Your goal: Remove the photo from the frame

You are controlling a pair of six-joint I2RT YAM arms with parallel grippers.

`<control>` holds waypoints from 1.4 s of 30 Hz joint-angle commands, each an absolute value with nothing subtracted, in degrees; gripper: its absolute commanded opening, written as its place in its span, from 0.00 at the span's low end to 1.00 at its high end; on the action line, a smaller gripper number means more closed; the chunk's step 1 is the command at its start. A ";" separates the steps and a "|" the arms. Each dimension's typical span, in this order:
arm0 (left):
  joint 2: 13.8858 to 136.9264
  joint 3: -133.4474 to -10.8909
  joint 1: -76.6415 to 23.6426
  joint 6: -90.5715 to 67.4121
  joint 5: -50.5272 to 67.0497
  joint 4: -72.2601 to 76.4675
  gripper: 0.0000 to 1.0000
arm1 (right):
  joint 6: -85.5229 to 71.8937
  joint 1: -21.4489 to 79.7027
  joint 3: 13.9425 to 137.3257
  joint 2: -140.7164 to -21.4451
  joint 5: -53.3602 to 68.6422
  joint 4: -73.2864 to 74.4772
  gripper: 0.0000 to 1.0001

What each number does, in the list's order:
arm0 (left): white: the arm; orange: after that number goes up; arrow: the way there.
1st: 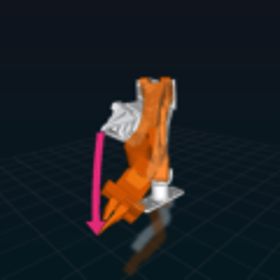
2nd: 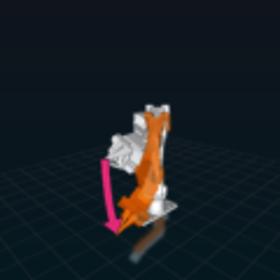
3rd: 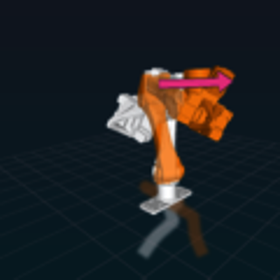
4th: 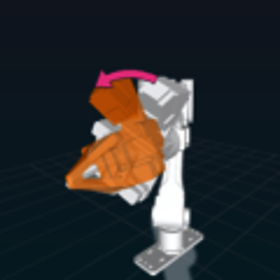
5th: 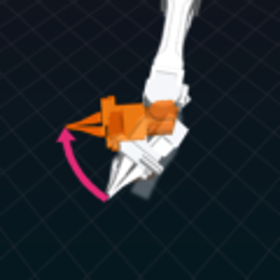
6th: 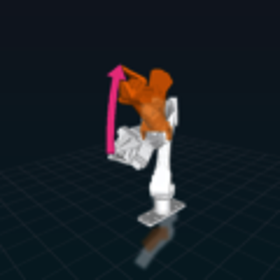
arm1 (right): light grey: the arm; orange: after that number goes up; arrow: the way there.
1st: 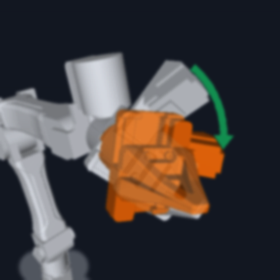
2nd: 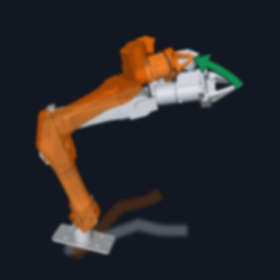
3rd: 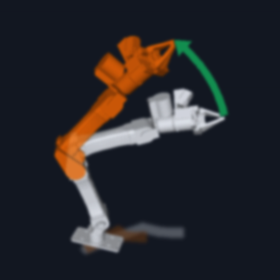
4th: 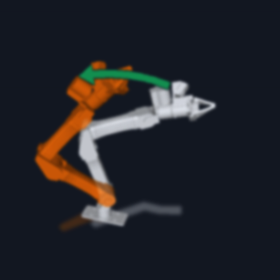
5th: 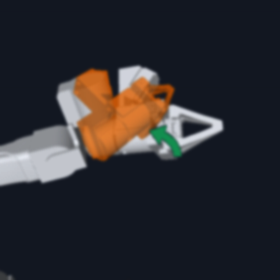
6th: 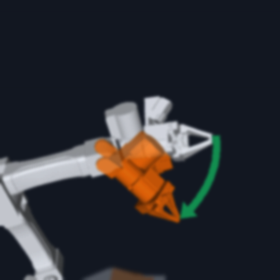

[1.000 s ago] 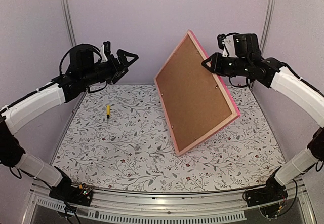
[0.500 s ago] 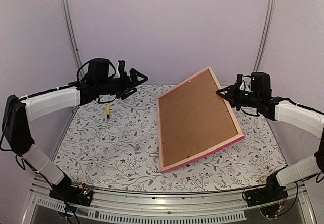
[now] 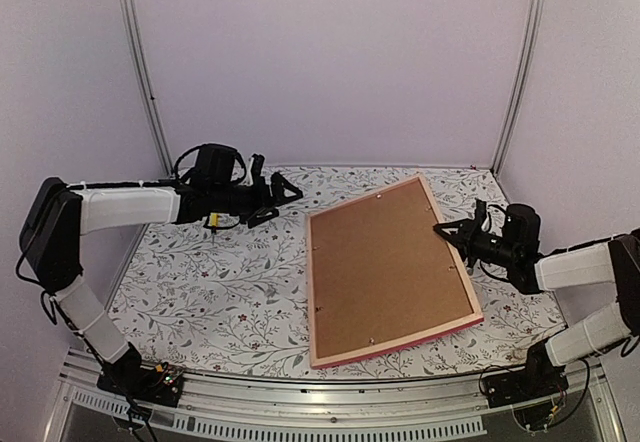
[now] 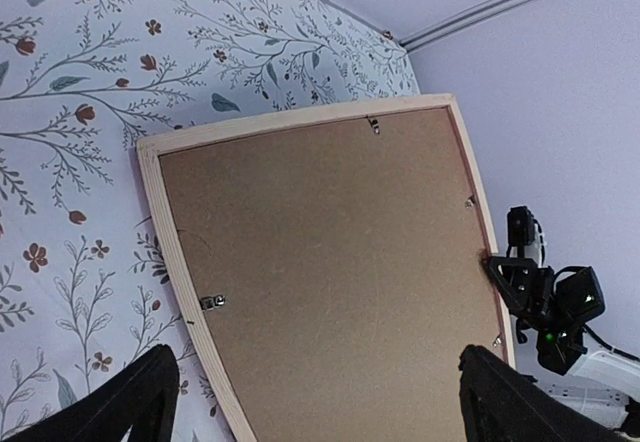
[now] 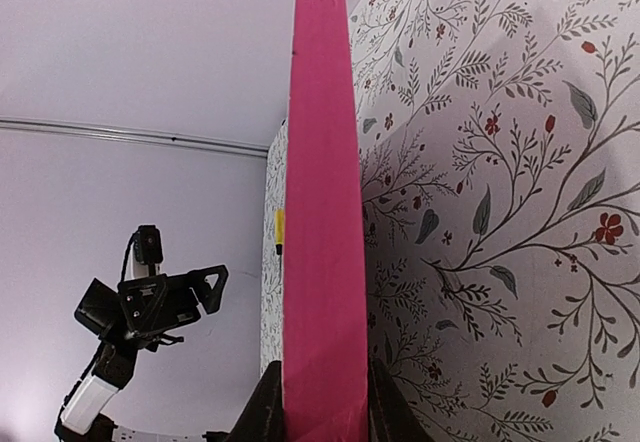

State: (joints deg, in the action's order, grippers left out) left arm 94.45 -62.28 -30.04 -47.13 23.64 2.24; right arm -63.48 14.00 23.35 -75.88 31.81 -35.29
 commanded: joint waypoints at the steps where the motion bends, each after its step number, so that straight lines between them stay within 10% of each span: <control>1: 97.33 -61.45 -31.90 -45.15 24.38 3.64 0.99 | -70.85 13.18 19.76 -79.22 35.40 -60.19 0.00; 21: 105.74 -59.53 -32.78 -44.59 21.19 3.08 0.99 | -77.07 13.20 17.63 -110.67 32.40 -92.03 0.00; 42: 107.50 -58.36 -33.13 -44.48 21.95 4.88 0.99 | -53.47 13.70 24.48 -96.55 26.61 -37.57 0.78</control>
